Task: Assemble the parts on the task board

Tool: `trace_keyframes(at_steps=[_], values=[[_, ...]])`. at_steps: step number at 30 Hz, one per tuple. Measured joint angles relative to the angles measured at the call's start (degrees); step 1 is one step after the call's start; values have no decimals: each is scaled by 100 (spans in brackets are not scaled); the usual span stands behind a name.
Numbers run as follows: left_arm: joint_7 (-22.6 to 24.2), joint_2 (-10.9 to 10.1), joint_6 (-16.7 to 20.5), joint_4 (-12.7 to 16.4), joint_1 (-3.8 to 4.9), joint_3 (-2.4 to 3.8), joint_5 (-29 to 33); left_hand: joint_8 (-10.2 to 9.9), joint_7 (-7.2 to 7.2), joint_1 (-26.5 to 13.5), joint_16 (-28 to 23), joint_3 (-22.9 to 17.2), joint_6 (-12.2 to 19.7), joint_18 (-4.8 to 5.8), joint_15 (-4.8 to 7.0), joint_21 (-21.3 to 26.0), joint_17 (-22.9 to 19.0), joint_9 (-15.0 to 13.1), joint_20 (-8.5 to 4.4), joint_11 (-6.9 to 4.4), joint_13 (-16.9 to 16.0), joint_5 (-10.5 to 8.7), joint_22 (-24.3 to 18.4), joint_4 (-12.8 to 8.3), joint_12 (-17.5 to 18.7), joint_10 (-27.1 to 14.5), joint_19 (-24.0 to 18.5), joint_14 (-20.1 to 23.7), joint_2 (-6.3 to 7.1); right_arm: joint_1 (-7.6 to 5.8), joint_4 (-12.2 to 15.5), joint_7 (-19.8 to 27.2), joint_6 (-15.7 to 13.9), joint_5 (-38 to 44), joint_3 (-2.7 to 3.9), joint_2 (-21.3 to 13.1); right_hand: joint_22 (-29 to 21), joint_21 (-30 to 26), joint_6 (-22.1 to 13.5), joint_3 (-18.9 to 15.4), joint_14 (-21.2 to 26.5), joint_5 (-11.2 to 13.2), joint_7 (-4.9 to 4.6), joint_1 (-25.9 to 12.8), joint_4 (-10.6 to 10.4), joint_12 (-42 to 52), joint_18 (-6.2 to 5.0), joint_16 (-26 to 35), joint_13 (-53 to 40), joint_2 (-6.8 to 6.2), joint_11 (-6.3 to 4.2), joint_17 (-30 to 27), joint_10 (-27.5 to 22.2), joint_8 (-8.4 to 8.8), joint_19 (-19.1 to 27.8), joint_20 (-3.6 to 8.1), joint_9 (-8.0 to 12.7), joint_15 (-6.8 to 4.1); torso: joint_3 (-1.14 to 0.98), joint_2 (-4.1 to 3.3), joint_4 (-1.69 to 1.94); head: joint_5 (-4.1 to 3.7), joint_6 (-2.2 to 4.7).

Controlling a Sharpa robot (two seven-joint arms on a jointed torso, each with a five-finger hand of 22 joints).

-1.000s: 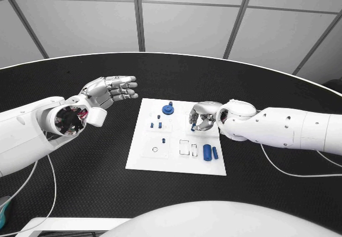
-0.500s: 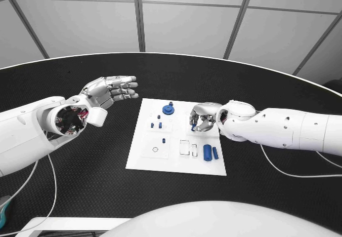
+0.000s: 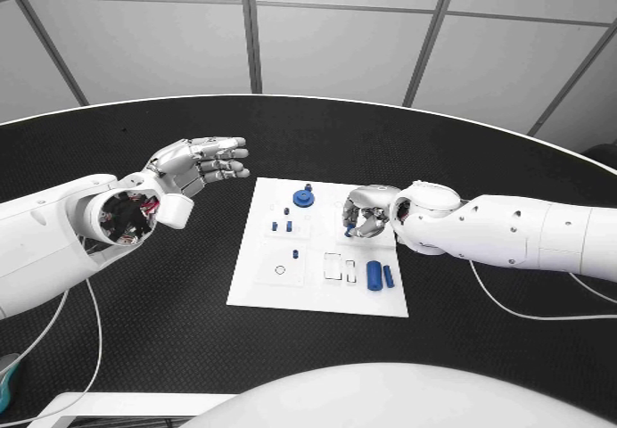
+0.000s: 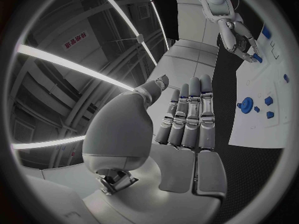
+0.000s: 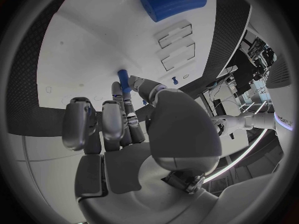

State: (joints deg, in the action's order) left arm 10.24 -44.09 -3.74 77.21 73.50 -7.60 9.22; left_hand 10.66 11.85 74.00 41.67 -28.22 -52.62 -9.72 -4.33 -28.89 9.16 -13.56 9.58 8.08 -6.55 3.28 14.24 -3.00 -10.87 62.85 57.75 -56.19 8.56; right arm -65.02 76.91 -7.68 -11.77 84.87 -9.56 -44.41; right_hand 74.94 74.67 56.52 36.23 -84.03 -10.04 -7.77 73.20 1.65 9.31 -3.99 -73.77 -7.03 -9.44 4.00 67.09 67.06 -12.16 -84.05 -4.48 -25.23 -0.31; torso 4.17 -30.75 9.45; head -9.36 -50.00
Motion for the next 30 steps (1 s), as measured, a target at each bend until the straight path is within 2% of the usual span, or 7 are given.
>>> trace_keyframes(at_steps=[7,10,12,18,23,30], values=[[-7,10,-4,-11,0,0,0,0,0,0,0,17,0,-1,0,26,-1,4,16,0,0,0,-7,17,0,0,16,0,0,10,-26,15,-4,8,-4,29,0,10,20,24,12,0,-20,30,23,0,0,-38,-5,30,0,8,0,0,0,0,-6,-12,-4,2,-3,10,0],[-10,12,-6,-16,0,0,0,0,0,0,0,17,0,-1,0,26,-1,5,17,0,0,0,-7,17,0,0,17,0,0,14,-20,22,-35,55,-8,33,0,44,42,40,21,-13,2,49,40,0,0,-42,-12,48,-20,17,22,0,0,0,-6,-20,-4,3,-3,10,0],[-12,15,-8,-24,0,0,0,0,0,0,0,16,0,-1,0,26,-1,5,17,0,0,0,-7,17,0,0,17,0,0,17,-15,30,-84,76,-10,33,-1,79,81,51,7,-28,-18,73,52,-1,0,-42,-15,72,-10,26,51,-26,0,0,-12,-34,-1,7,-3,10,0],[-14,27,-14,-53,-1,0,0,0,0,0,0,16,0,-1,0,26,6,5,17,0,3,0,-7,16,0,0,17,0,0,24,40,69,-318,104,-12,-19,-1,187,186,47,2,-54,18,107,80,33,0,-76,-45,105,-50,37,152,-85,0,0,-45,-44,2,18,-4,10,0],[-14,36,-18,-76,-1,0,0,0,0,0,0,16,0,-1,0,26,5,5,17,0,5,0,-6,16,0,0,17,0,0,25,186,81,-491,110,-12,-139,-1,232,236,47,-2,-54,33,122,112,33,0,-76,-58,120,-63,33,205,-107,0,0,-84,-84,6,24,-9,4,0],[-13,51,-21,-111,-1,0,0,0,0,0,0,16,0,-1,0,26,5,4,17,0,4,0,-6,16,0,0,17,0,0,22,525,43,-668,112,-5,-378,-1,236,266,23,-2,-54,39,123,135,56,0,-76,-82,120,-64,15,248,-134,0,-1,-102,-84,12,32,-10,1,0]])
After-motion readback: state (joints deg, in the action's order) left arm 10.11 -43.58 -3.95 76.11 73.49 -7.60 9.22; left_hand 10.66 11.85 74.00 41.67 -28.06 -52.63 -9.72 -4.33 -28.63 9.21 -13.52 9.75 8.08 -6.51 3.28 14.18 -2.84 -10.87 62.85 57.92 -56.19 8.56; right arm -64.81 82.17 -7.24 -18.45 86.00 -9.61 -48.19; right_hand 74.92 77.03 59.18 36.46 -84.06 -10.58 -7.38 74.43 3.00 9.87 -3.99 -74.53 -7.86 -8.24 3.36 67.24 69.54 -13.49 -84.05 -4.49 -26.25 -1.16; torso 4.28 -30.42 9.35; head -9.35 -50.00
